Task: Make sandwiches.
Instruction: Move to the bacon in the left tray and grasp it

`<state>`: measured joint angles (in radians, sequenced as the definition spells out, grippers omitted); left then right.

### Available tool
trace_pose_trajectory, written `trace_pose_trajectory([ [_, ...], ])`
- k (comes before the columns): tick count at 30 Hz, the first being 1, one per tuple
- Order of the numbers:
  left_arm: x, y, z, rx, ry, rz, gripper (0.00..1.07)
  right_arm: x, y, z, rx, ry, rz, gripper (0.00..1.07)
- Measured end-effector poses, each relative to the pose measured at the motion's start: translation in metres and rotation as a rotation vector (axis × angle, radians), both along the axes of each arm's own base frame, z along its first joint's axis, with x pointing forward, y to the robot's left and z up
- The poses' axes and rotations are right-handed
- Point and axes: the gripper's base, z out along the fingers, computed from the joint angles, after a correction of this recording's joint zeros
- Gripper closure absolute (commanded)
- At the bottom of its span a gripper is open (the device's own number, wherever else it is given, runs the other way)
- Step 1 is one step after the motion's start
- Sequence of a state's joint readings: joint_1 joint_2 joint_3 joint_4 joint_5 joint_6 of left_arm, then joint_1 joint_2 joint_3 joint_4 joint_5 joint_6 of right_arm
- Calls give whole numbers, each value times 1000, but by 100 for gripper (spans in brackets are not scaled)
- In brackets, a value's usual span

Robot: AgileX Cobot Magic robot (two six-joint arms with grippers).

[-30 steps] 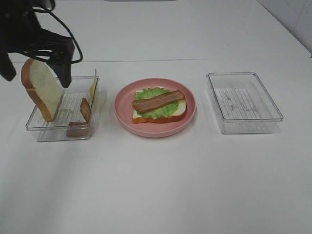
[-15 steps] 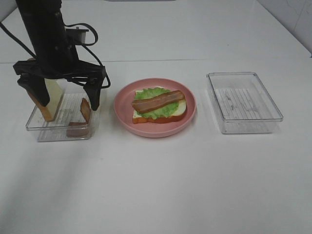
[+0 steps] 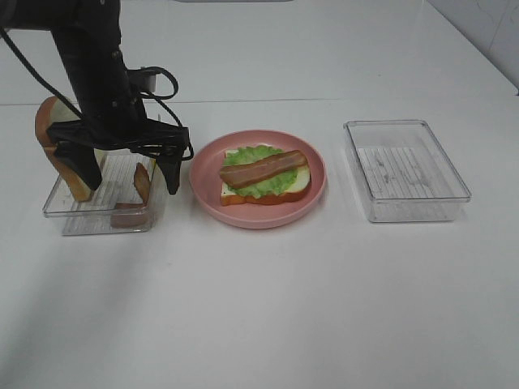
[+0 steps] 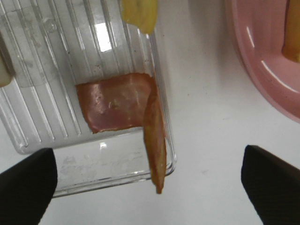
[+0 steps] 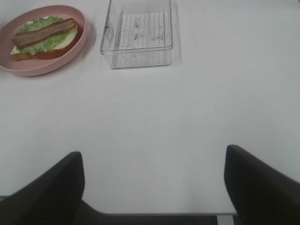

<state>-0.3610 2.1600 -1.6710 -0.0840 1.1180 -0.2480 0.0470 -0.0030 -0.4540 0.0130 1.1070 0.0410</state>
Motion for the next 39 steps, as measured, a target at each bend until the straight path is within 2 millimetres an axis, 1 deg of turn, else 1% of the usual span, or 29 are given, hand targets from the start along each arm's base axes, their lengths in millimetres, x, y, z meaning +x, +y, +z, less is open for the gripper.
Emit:
trace_pose_trajectory([
  [1,1,-1,-2,-7,-3,-3,12,0,0,0,0,0,0,29],
  [3,1,-1,-3,-10,-4,-5,13,0,0,0,0,0,0,29],
  [4,2,-3,-6,-22,-6,-3,16,0,0,0,0,0,0,29],
  [5,2,-3,-6,-22,-6,-3,16,0,0,0,0,0,0,29],
  [6,2,-3,-9,-22,1,-2,18,0,0,0,0,0,0,29],
  [7,3,-3,-10,-21,3,-2,22,0,0,0,0,0,0,29],
  [8,3,-3,-10,-21,3,-2,22,0,0,0,0,0,0,29],
  [9,3,-3,-12,-21,7,-3,25,0,0,0,0,0,0,29],
  [10,3,-3,-12,-20,8,-4,32,0,0,0,0,0,0,29],
  [11,3,-3,-12,-20,8,-4,32,0,0,0,0,0,0,29],
  [12,3,-3,-14,-21,5,-7,37,0,0,0,0,0,0,29],
  [13,4,-4,-14,-24,-1,-7,40,0,0,0,0,0,0,29],
  [14,4,-4,-14,-24,-1,-7,40,0,0,0,0,0,0,29],
  [15,6,-4,-13,-30,-20,-8,45,0,0,0,0,0,0,29],
  [16,6,-4,-13,-32,-26,-8,47,0,0,0,0,0,0,29],
  [17,6,-4,-13,-32,-26,-8,47,0,0,0,0,0,0,29],
  [18,7,-5,-13,-35,-38,-7,52,0,0,0,0,0,0,29],
  [19,8,-5,-13,-38,-42,-6,54,0,0,0,0,0,0,29],
  [32,8,-7,-13,-59,-43,5,55,0,0,0,0,0,0,29],
  [33,8,-7,-13,-61,-46,5,56,0,0,0,0,0,0,29],
  [34,8,-7,-13,-61,-46,5,64,0,0,0,0,0,0,29],
  [35,8,-7,-13,-61,-46,5,64,0,0,0,0,0,0,29],
  [36,8,-7,-13,-61,-46,5,69,0,0,0,0,0,0,29],
  [37,8,-7,-13,-61,-46,5,81,0,0,0,0,0,0,29],
  [38,8,-7,-13,-61,-46,5,81,0,0,0,0,0,0,29],
  [39,8,-7,-13,-61,-46,6,87,0,0,0,0,0,0,29],
])
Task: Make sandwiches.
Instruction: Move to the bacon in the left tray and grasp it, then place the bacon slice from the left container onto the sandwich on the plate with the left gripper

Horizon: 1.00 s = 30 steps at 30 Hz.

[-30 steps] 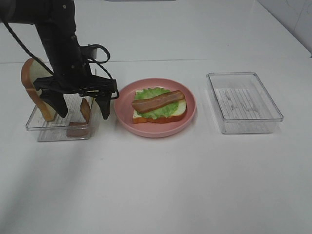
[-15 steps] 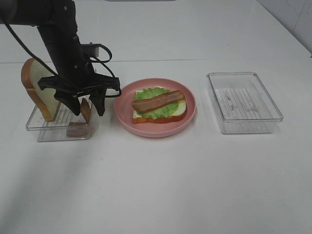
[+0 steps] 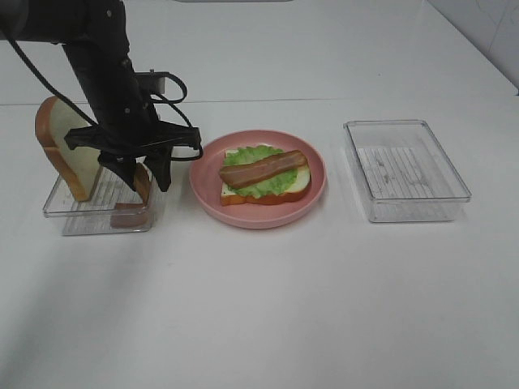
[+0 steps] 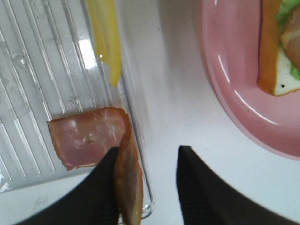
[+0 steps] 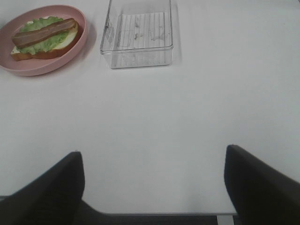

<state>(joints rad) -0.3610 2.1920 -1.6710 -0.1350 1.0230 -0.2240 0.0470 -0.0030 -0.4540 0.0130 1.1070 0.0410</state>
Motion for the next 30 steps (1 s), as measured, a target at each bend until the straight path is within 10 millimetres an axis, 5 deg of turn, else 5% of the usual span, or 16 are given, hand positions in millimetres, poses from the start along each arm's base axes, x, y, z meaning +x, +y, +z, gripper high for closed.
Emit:
trace_pose_trajectory([
  [1,0,0,0,0,0,0,87,0,0,0,0,0,0,29],
  [3,0,0,0,-1,-1,5,107,0,0,0,0,0,0,29],
  [18,-1,0,8,-3,-15,3,107,0,0,0,0,0,0,29],
  [30,-16,-3,92,-109,-175,8,107,0,0,0,0,0,0,29],
])
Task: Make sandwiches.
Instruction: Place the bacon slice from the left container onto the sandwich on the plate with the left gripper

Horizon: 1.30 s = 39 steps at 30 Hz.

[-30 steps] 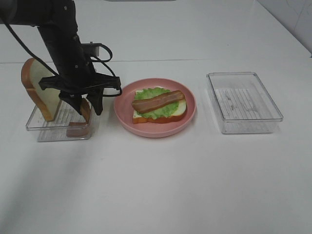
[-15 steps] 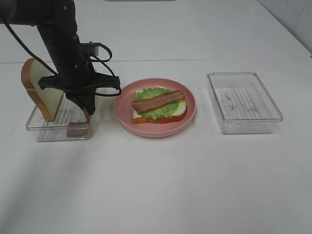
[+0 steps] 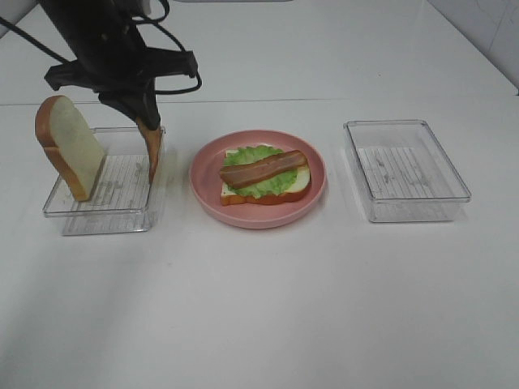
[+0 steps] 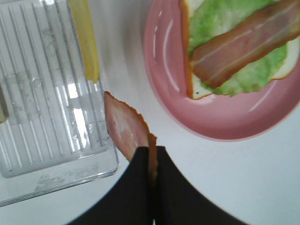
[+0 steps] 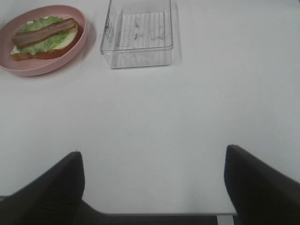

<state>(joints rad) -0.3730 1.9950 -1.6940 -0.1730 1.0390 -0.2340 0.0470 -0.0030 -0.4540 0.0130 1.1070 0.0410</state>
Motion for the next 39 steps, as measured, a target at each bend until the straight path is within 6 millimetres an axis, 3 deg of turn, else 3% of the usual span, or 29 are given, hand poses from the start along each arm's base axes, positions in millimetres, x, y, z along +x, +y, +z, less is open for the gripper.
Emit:
trace_pose_trajectory([
  [9,5,-21,46,-173,-108,-81,107,0,0,0,0,0,0,29],
  [16,17,-42,54,-279,-158,-198,107,0,0,0,0,0,0,29],
  [21,32,-62,32,-365,-72,-289,107,0,0,0,0,0,0,29],
  [35,47,-105,-16,-411,9,-390,107,0,0,0,0,0,0,29],
  [39,48,-117,-40,-439,57,-406,107,0,0,0,0,0,0,29],
])
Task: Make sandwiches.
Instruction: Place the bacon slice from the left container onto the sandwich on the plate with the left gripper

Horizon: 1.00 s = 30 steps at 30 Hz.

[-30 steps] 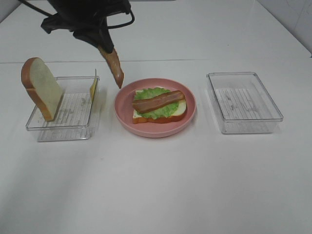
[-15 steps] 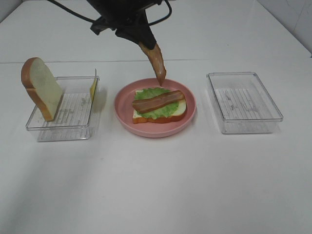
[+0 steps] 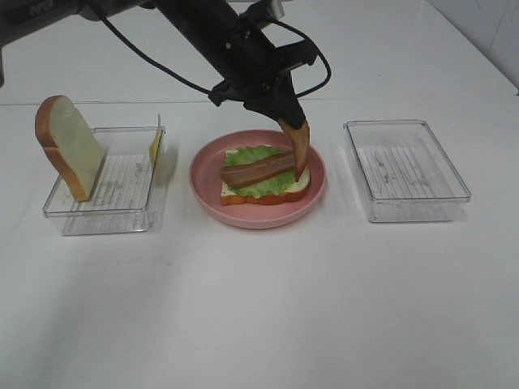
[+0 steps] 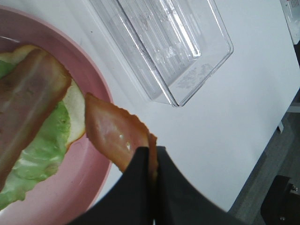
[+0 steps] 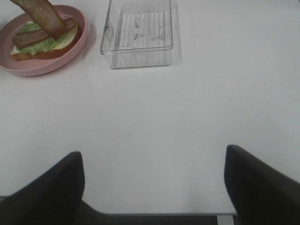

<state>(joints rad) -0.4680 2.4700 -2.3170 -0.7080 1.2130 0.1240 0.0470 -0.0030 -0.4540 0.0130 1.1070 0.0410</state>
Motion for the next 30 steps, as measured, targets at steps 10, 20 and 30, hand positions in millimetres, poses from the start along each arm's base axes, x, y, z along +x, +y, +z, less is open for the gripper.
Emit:
trace_pose_trajectory([
  [10,2,-4,-32,40,37,-14,107,0,0,0,0,0,0,29],
  [20,17,19,-40,192,-29,74,107,0,0,0,0,0,0,29],
  [30,22,27,-44,289,-76,100,107,0,0,0,0,0,0,29],
])
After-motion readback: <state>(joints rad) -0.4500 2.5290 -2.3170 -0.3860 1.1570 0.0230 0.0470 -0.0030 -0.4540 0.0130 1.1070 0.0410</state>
